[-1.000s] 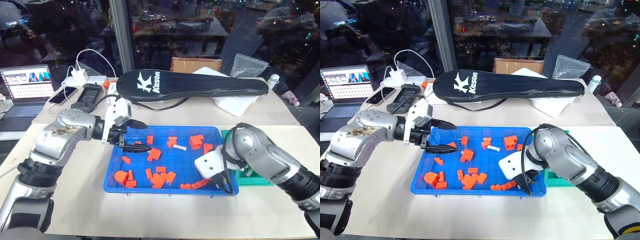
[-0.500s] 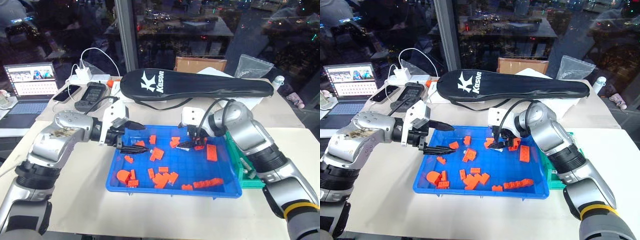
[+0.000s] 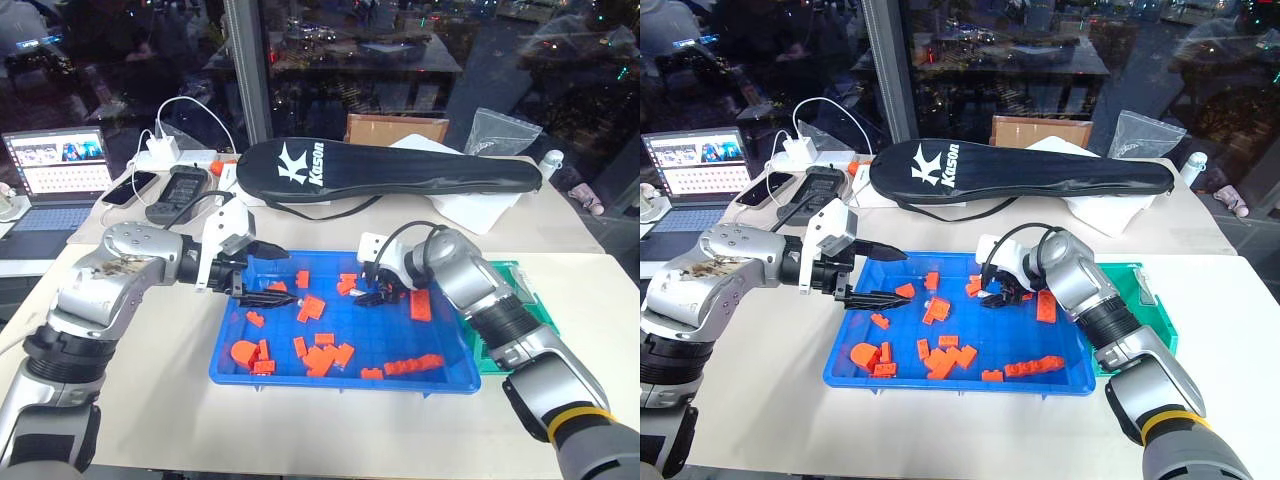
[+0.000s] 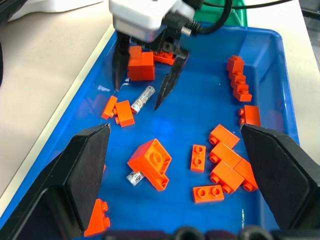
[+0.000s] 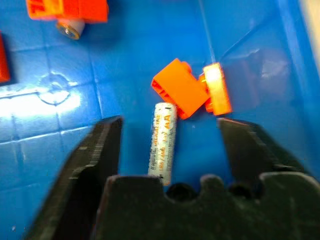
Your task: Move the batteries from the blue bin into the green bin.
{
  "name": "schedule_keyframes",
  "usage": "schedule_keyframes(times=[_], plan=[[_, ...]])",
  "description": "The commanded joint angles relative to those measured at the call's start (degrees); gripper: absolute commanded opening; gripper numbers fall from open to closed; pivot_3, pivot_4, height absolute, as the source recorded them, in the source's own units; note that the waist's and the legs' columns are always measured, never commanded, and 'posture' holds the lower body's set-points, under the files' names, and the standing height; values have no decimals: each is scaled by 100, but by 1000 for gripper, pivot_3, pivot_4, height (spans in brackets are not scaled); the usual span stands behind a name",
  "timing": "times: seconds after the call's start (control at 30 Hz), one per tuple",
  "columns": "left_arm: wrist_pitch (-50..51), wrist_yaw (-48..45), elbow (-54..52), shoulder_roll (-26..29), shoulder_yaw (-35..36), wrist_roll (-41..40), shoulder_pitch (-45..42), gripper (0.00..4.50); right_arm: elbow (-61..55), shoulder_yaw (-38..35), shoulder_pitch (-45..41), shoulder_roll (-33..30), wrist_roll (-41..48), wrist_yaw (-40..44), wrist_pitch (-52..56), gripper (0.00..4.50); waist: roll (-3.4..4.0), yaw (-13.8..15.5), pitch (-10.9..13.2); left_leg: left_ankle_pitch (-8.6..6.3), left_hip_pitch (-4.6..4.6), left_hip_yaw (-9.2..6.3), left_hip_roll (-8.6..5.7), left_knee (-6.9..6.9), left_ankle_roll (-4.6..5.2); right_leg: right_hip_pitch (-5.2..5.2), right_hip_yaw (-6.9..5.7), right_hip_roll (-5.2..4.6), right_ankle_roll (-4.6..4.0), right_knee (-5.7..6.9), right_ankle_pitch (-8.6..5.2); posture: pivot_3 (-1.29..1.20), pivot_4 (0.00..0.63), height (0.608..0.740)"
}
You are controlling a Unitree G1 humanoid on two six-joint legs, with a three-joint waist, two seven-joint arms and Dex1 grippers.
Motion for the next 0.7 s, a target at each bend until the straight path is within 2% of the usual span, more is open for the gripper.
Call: schedule_keyframes(times=[0.03,0.17,0.3,0.5,0.63,0.7], plan=[[0,0,-19,101,195,-62,-137,4500,-124,35,108,-124,-74,57,-35,1623,0,-6,-1,0,2,0,0,0,0,3,0,0,0,0,0,0,150,737],[-10,6,9,82,173,-55,-165,4500,-672,-96,258,-316,54,193,148,267,0,0,0,0,7,0,0,1,0,6,0,0,11,1,-7,0,150,737],[-43,-8,56,63,140,-60,-201,4500,-1310,-279,330,-495,304,365,419,235,0,0,0,0,3,0,0,1,0,2,0,0,12,1,-7,0,150,737],[-128,-241,281,-141,25,-160,-488,4500,-3011,-1219,243,-1315,1054,671,1757,235,4,32,5,0,-4,0,0,2,0,-1,-1,0,12,0,-7,0,150,737],[-142,-281,519,-373,-5,-159,-731,4500,-3237,-1975,320,-2163,1186,439,2222,235,2,54,6,0,-5,0,-4,3,-1,5,0,-1,13,-12,-8,0,150,737],[-129,-304,602,-512,-15,-187,-827,4500,-3127,-2450,578,-2813,1178,386,2317,235,0,62,7,0,-7,0,-5,3,-1,4,1,-2,15,-14,-10,0,150,737]])
